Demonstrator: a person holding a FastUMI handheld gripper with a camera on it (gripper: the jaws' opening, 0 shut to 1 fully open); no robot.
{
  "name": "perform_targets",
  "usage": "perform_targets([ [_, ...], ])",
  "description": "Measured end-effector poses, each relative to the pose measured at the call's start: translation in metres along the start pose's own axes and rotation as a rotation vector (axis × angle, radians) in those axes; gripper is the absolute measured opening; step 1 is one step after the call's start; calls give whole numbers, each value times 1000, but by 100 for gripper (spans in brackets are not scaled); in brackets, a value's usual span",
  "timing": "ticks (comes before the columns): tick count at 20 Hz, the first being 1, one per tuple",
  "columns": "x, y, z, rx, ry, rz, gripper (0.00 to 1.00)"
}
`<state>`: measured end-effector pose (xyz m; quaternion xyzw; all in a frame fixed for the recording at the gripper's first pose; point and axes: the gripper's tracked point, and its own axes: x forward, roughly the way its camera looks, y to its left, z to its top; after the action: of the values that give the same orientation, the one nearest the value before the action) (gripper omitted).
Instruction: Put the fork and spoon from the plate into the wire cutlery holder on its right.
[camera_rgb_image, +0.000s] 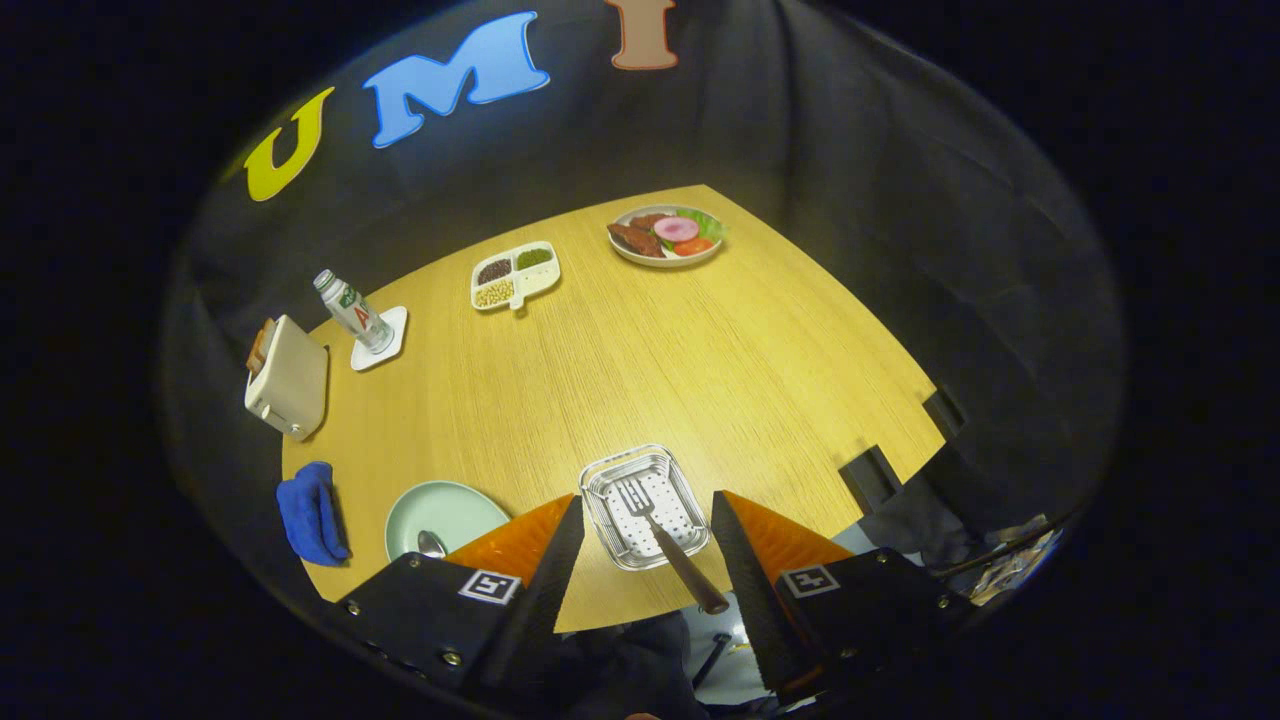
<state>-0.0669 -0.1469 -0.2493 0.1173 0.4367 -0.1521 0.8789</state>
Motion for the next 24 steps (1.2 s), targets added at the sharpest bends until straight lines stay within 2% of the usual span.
perform_targets([
  [5, -24, 49, 37, -101, -189, 84, 80],
  [8, -34, 92, 37, -220, -255, 150, 80],
  [10, -38, 126, 26, -286, -253, 215, 80],
  [15, -27, 191, -19, -336, -138, 364, 80],
  [19, -13, 225, -66, -356, -11, 440, 80],
  [21, -2, 233, -92, -366, 63, 450, 80],
  [23, 9, 228, -119, -371, 135, 445, 71],
  [24, 18, 226, -132, -371, 171, 432, 71],
])
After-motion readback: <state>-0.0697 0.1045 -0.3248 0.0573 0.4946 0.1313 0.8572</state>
